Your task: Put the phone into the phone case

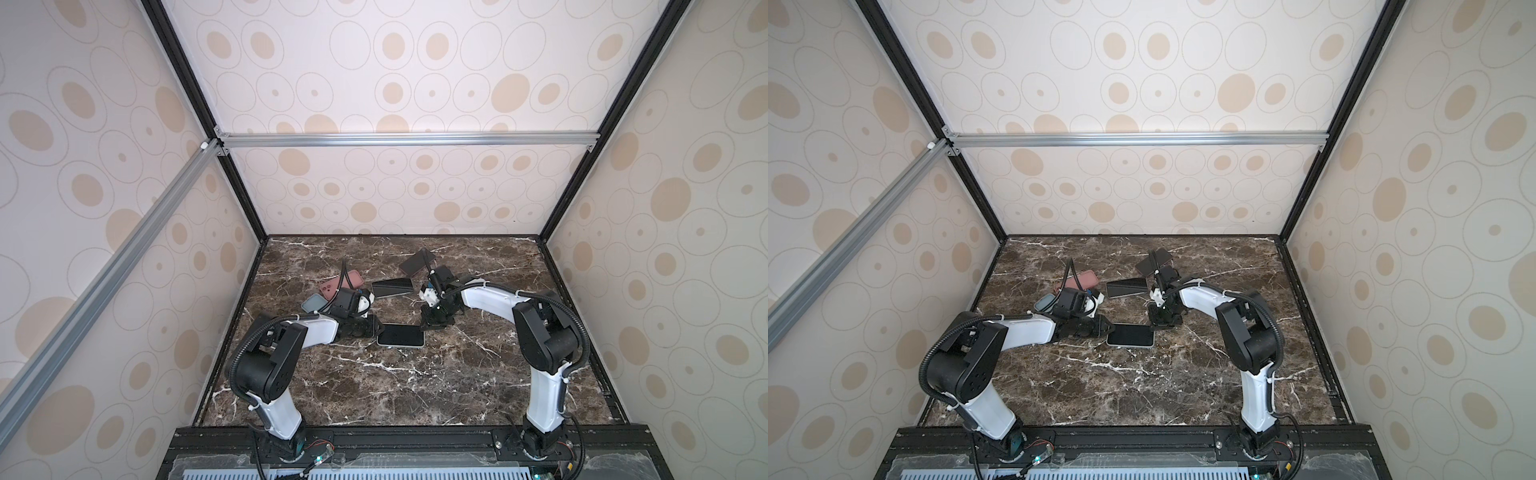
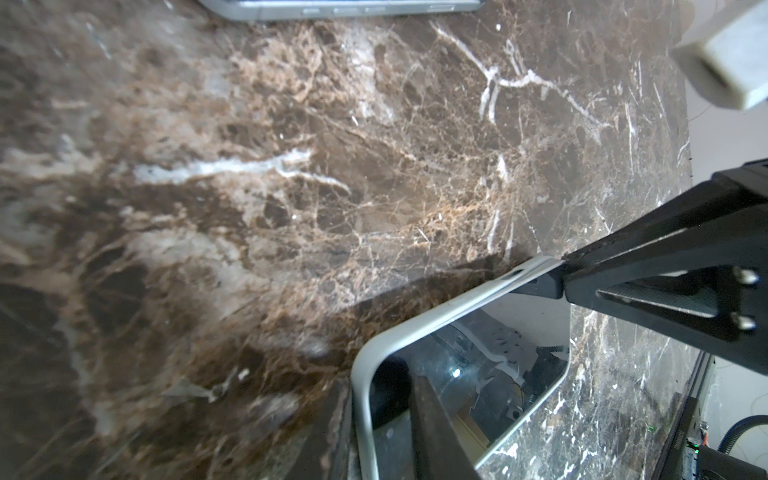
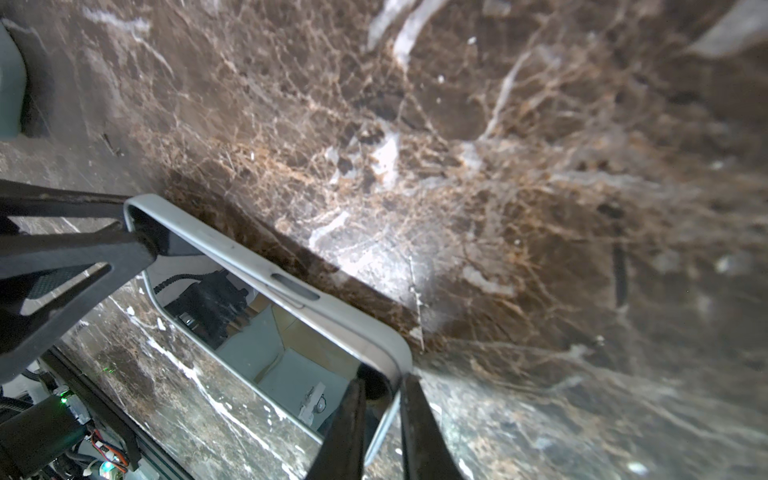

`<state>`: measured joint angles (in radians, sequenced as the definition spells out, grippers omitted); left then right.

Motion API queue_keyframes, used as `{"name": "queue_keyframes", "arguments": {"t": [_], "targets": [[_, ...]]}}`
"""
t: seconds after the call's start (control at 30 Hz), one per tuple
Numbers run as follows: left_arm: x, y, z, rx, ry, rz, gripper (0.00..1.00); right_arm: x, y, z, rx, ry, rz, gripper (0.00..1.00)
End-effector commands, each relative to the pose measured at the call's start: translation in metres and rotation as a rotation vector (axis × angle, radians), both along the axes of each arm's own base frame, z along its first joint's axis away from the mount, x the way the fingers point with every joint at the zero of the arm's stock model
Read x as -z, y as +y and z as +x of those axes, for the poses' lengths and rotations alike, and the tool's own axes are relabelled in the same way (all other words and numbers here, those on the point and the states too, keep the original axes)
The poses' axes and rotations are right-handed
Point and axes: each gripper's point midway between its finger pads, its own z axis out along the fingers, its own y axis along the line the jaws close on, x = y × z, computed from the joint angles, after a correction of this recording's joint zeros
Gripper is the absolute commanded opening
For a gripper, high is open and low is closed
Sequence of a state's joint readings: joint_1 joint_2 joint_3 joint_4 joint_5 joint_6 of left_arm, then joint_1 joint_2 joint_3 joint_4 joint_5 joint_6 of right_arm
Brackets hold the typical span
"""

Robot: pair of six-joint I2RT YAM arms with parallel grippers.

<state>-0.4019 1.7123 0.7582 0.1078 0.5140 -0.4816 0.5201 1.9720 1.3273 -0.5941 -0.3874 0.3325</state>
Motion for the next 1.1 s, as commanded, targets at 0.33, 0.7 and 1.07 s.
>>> {"name": "queue_keyframes", "arguments": {"t": [0.33, 0.7, 1.07], "targets": [[0.008, -0.002, -0.007, 0.019, 0.037, -0.014, 0.21, 0.034, 0.002, -0.015, -0.016, 0.078, -0.02, 0.15], [0.01, -0.006, -0.004, 0.024, 0.05, -0.021, 0.19, 0.062, -0.001, -0.025, -0.025, 0.108, -0.117, 0.14], [0.01, -0.007, -0.003, 0.023, 0.051, -0.019, 0.19, 0.089, -0.008, -0.036, -0.047, 0.127, -0.252, 0.14]]}}
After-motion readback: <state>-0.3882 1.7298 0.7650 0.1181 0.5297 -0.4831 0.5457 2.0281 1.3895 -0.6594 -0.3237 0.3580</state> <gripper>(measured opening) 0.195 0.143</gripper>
